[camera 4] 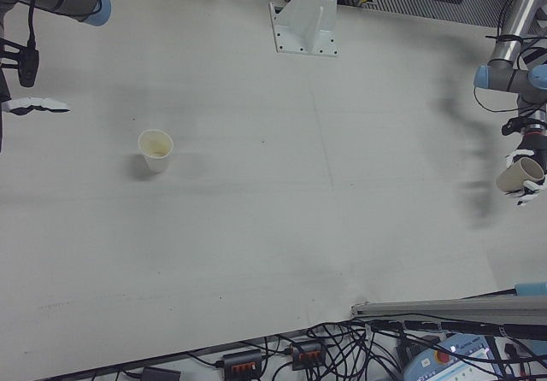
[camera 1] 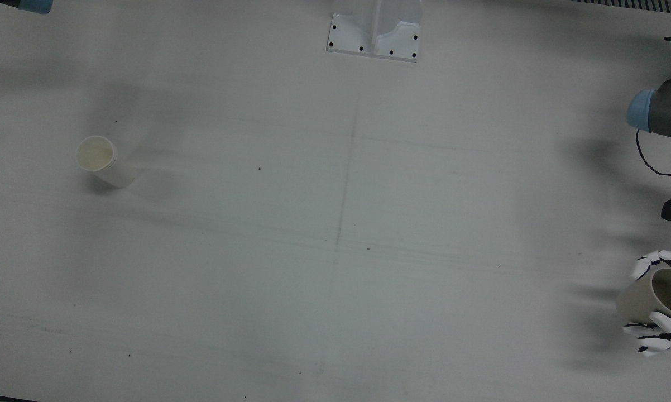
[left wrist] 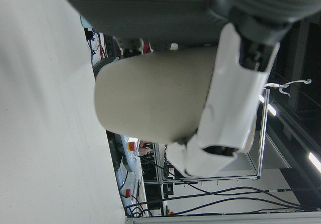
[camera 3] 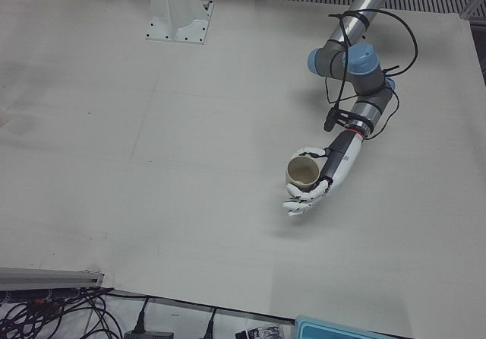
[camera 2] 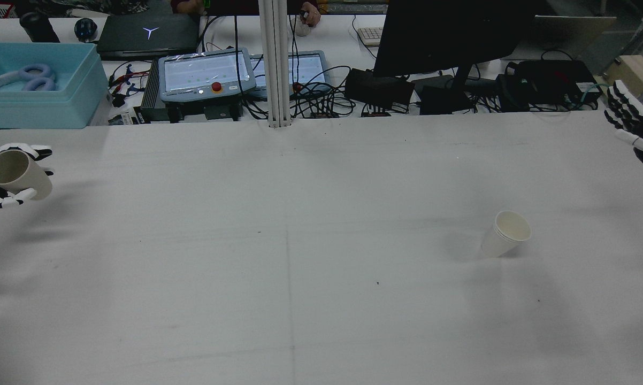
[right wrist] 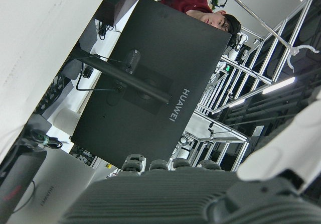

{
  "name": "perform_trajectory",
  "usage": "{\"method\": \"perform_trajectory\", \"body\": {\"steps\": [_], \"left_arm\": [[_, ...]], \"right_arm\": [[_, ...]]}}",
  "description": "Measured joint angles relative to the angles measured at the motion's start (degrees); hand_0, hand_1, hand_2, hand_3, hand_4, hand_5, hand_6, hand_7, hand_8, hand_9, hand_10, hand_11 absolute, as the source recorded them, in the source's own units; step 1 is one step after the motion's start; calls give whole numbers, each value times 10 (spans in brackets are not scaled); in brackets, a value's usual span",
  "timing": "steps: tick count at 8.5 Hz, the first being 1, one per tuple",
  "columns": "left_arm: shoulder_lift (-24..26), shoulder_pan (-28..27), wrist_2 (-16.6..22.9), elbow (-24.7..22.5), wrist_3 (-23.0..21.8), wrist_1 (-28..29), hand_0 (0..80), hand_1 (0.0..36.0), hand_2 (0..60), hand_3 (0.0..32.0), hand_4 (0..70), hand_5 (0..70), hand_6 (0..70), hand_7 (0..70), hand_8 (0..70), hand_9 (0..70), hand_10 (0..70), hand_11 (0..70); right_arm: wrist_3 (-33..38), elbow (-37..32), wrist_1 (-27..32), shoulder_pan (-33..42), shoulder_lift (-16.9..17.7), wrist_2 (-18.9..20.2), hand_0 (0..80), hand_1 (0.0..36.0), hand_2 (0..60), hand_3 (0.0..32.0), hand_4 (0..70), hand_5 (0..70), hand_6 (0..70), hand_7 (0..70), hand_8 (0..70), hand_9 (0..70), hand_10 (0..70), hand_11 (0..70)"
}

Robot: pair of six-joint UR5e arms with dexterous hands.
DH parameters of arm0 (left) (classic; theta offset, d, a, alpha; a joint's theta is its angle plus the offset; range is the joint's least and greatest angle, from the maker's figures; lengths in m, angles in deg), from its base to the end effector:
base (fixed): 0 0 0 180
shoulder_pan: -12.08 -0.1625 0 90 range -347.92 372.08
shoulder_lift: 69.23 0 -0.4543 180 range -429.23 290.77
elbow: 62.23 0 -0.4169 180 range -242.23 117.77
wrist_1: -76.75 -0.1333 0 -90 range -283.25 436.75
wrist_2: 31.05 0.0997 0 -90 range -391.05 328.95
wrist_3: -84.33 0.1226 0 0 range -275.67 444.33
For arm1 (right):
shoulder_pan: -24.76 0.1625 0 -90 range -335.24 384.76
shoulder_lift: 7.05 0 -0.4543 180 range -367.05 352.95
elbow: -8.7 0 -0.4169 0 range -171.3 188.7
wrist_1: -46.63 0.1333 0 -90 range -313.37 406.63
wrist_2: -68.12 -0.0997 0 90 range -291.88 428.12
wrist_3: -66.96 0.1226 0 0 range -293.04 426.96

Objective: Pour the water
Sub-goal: 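Move the right hand in toward the white paper cup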

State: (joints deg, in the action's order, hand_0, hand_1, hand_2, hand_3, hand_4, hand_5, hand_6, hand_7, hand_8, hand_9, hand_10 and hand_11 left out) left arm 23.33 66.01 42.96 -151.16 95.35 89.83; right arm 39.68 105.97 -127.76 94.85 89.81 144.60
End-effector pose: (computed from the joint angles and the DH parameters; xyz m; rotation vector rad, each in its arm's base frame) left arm 0.2042 -0.5641 0.6724 -0.2507 2.2613 -1.7304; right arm -0.0151 -0.5174 0.6972 0.3550 -2.0606 1.8136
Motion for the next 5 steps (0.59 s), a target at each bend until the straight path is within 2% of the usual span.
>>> {"method": "perform_trajectory", "body": {"steps": [2,3,5], "left_arm": [[-2,1,0,1,-1,0,800,360,600,0,272,700,192,265,133,177,175,291],[-5,1,0,1,-1,1,800,360,600,0,274,700,197,269,135,176,180,297],[-7,1,1,1,-1,1,773,360,600,0,275,700,207,277,140,180,184,303]], "right_arm": [[-117,20,2,2,32,-1,181,49,128,0,0,0,0,0,0,1,35,58],[-149,-1,10,0,40,-2,211,52,130,0,0,0,0,0,0,0,29,48],[-165,-87,69,-3,37,-4,154,40,128,0,0,0,1,0,3,3,41,64]]}}
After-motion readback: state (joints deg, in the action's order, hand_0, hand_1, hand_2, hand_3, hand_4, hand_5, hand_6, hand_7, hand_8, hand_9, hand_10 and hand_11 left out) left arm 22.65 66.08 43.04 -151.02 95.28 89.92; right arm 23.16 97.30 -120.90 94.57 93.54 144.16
